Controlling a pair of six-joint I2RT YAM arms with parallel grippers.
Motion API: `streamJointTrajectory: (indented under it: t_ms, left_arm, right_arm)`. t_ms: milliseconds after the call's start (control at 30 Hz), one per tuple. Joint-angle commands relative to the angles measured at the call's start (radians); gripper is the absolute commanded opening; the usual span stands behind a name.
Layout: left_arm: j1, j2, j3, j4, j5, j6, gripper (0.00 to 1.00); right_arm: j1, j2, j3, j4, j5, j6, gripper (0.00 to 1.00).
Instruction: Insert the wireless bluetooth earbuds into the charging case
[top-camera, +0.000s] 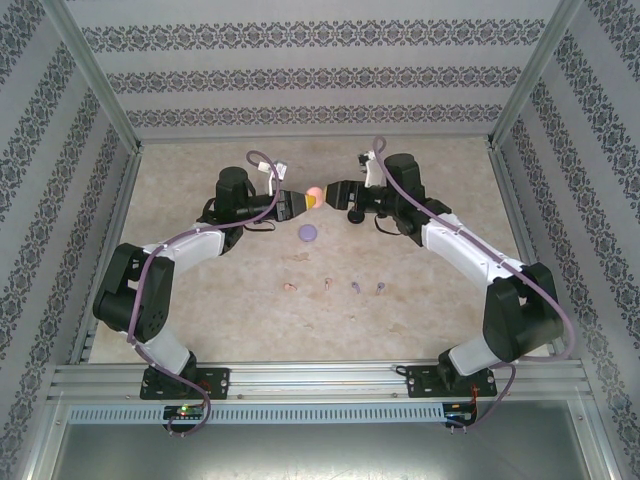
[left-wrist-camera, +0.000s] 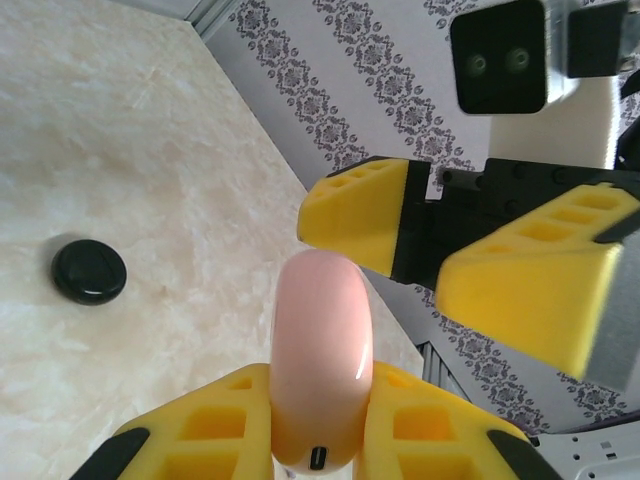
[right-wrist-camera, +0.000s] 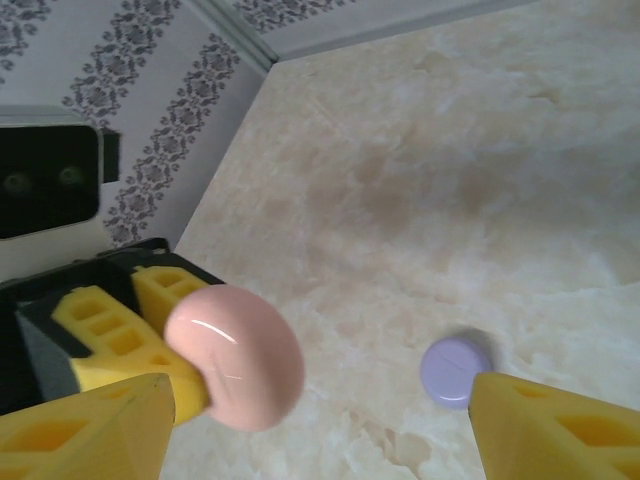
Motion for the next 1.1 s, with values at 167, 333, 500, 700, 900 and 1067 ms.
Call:
streamJointTrajectory:
  t_ms: [167, 333, 500, 700, 900, 1067]
  left_arm:
    - [0.003, -0.029, 0.031, -0.038, 0.025, 0.041, 0.00]
    - [0.004, -0.038, 0.035, -0.029, 0.029, 0.033, 0.00]
    - [0.004, -0.051, 0.041, -0.012, 0.042, 0.020, 0.00]
    - [0.004, -0.065, 0.043, -0.012, 0.039, 0.019, 0.00]
    - [0.004, -0.049, 0.049, -0.008, 0.054, 0.022, 0.00]
    - [0.003, -0.016, 0.069, 0.024, 0.114, -0.004, 0.00]
  right_arm:
    - [0.038, 0.058, 0.035, 0.068, -0.038, -0.022, 0.74]
    - [0.020, 0.086, 0.016, 0.080, -0.004, -0.005, 0.70]
    - [-0.028, 0.115, -0.032, 0.107, 0.024, 0.025, 0.65]
    - [-0.072, 0.099, -0.091, 0.134, 0.006, 0.056, 0.63]
    - [-0.079, -0.010, -0.142, 0.154, -0.108, 0.035, 0.64]
    - [-0.083, -0.030, -0.135, 0.166, -0.202, -0.017, 0.64]
